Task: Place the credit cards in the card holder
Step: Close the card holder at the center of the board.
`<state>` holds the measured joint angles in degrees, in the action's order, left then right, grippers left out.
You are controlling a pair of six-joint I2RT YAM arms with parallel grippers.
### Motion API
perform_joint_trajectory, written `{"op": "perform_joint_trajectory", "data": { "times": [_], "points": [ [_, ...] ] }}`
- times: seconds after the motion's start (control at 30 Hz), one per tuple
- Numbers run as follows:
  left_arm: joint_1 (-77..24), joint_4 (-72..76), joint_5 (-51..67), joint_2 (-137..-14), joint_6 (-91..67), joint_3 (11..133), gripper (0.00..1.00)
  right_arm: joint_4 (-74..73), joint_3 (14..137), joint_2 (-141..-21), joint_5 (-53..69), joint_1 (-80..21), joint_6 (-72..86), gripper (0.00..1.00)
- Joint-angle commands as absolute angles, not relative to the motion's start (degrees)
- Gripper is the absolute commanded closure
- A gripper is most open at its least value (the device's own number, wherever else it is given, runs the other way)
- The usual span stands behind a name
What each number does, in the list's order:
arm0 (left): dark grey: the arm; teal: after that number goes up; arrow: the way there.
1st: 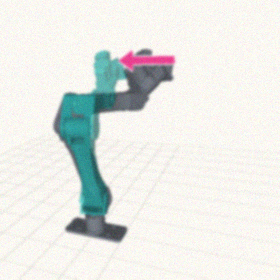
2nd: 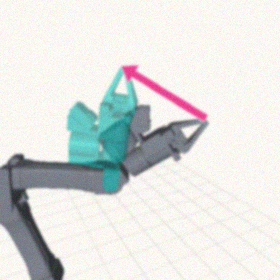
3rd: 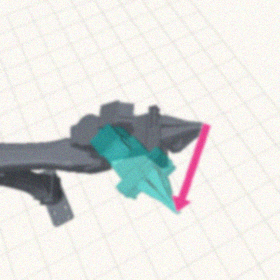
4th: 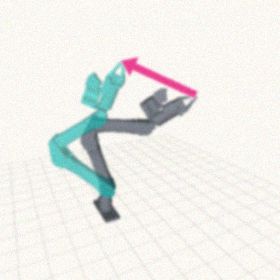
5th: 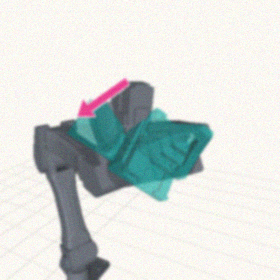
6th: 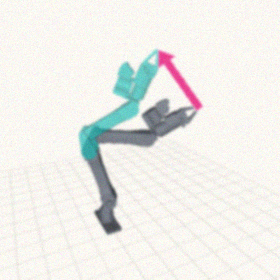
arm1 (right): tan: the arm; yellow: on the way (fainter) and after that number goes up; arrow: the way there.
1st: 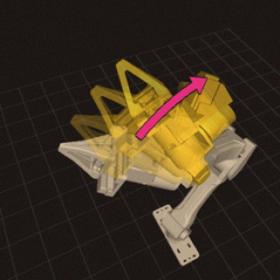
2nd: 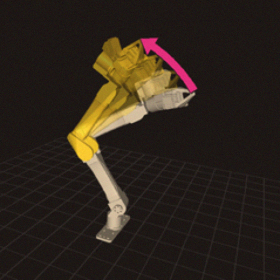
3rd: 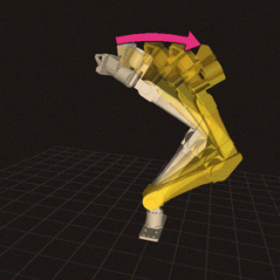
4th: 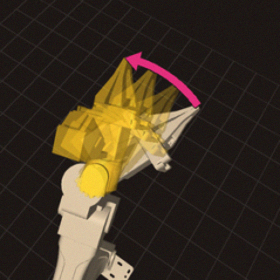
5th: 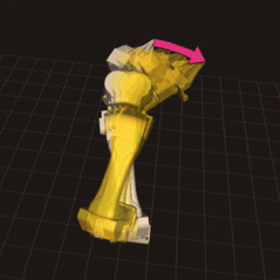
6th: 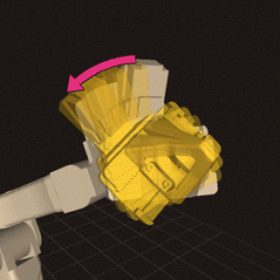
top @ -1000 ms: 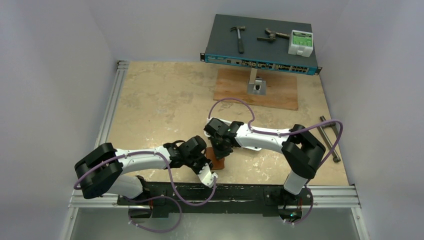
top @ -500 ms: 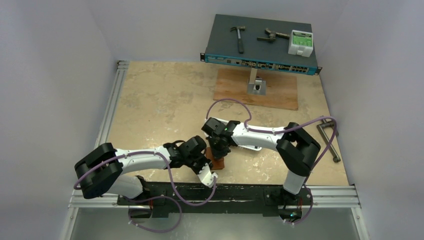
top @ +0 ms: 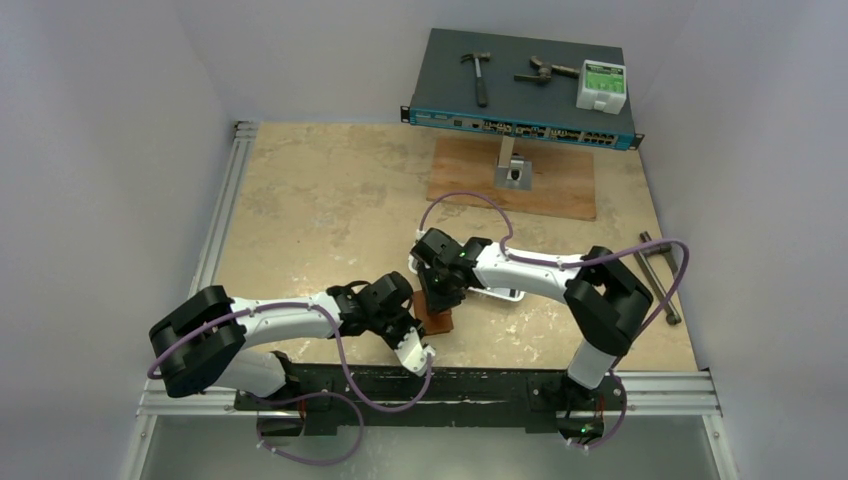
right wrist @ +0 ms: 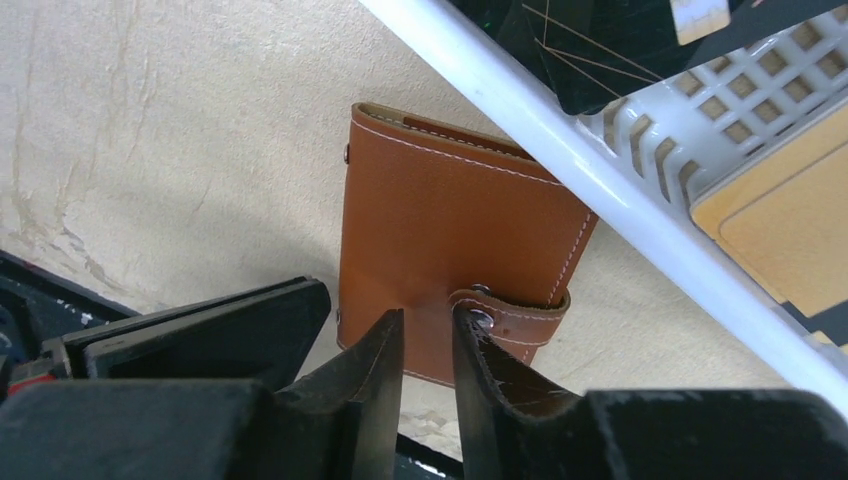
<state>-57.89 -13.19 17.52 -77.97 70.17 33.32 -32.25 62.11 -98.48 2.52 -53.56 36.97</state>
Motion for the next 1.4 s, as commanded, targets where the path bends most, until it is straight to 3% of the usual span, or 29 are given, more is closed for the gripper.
{"op": "perform_joint_trajectory", "data": {
  "times": [0.0, 0.23, 0.4, 0.53, 1.37],
  "points": [
    [-58.01, -13.67, 18.57, -77.35, 70.86, 33.93, 0.84, -32.64, 64.28, -94.49, 3.59, -53.16, 35.37, 0.74],
    [-58.01, -13.74, 18.0, -77.13, 70.62, 34.11, 0.84, -33.94, 65.09, -90.85, 6.32, -52.92, 35.33, 0.75],
    [-58.01, -13.63, 17.81, -76.98, 70.41, 34.01, 0.84, -37.17, 64.62, -89.36, 1.37, -51.93, 35.43, 0.82],
    [-58.01, -13.58, 17.78, -76.81, 70.21, 34.12, 0.84, -37.31, 62.72, -90.61, 0.08, -51.53, 34.91, 0.99],
    [-58.01, -13.23, 17.51, -77.07, 69.64, 34.55, 0.85, -32.4, 59.4, -96.08, -0.53, -51.24, 34.52, 1.0]
  ]
}}
